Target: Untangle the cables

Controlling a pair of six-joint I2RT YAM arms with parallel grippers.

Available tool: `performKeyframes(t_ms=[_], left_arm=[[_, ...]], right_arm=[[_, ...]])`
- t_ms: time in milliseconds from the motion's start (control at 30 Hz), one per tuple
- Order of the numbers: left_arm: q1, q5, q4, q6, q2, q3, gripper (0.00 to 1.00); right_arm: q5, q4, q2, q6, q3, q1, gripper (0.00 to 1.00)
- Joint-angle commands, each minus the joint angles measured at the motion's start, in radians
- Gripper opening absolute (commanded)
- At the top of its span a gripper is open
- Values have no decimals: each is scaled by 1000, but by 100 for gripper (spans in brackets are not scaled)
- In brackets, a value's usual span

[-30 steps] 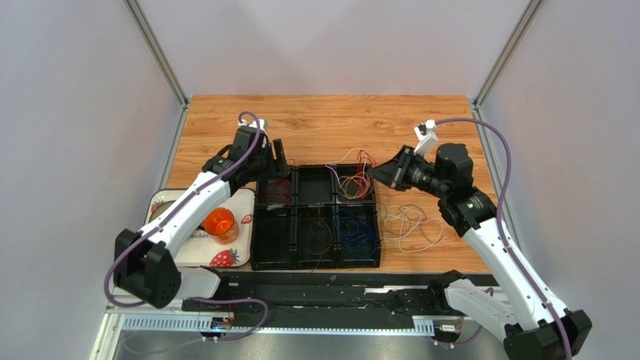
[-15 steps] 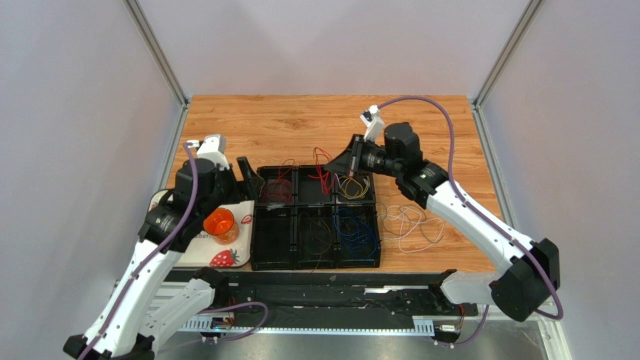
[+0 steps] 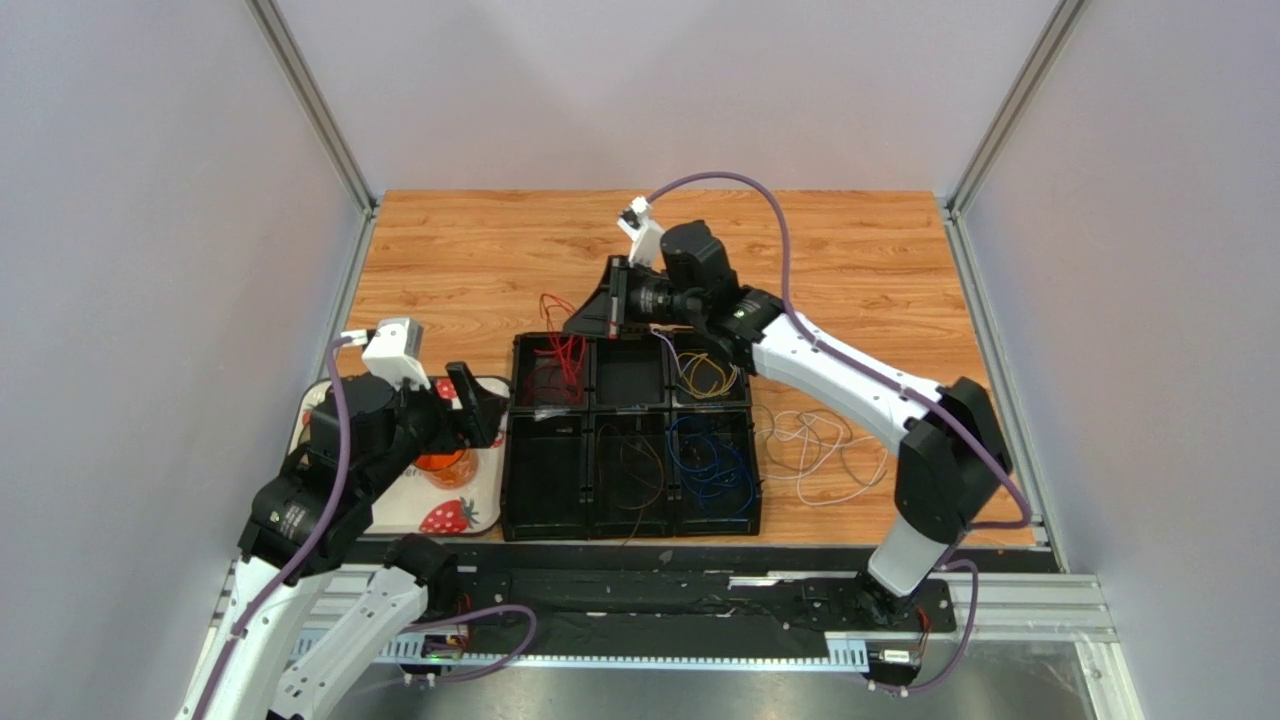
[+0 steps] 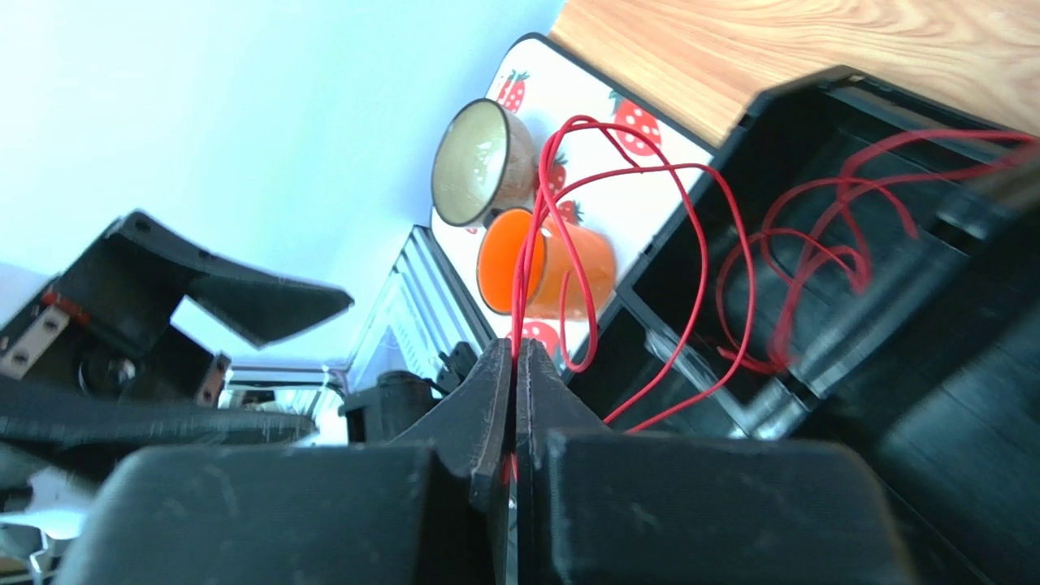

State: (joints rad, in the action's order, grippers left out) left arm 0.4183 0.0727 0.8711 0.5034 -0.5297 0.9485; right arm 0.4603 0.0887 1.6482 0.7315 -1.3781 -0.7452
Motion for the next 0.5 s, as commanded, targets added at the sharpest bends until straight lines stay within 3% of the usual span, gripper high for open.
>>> performKeyframes(t_ms=[0,467], left_arm=[[-4,13,-4,6,5,-11,92],[-3,10,14,15,-15,-8,91]], right_arm=[[35,-108,102,57,-116,-8,0],[-74,-104,360,144,-280,-33,0]])
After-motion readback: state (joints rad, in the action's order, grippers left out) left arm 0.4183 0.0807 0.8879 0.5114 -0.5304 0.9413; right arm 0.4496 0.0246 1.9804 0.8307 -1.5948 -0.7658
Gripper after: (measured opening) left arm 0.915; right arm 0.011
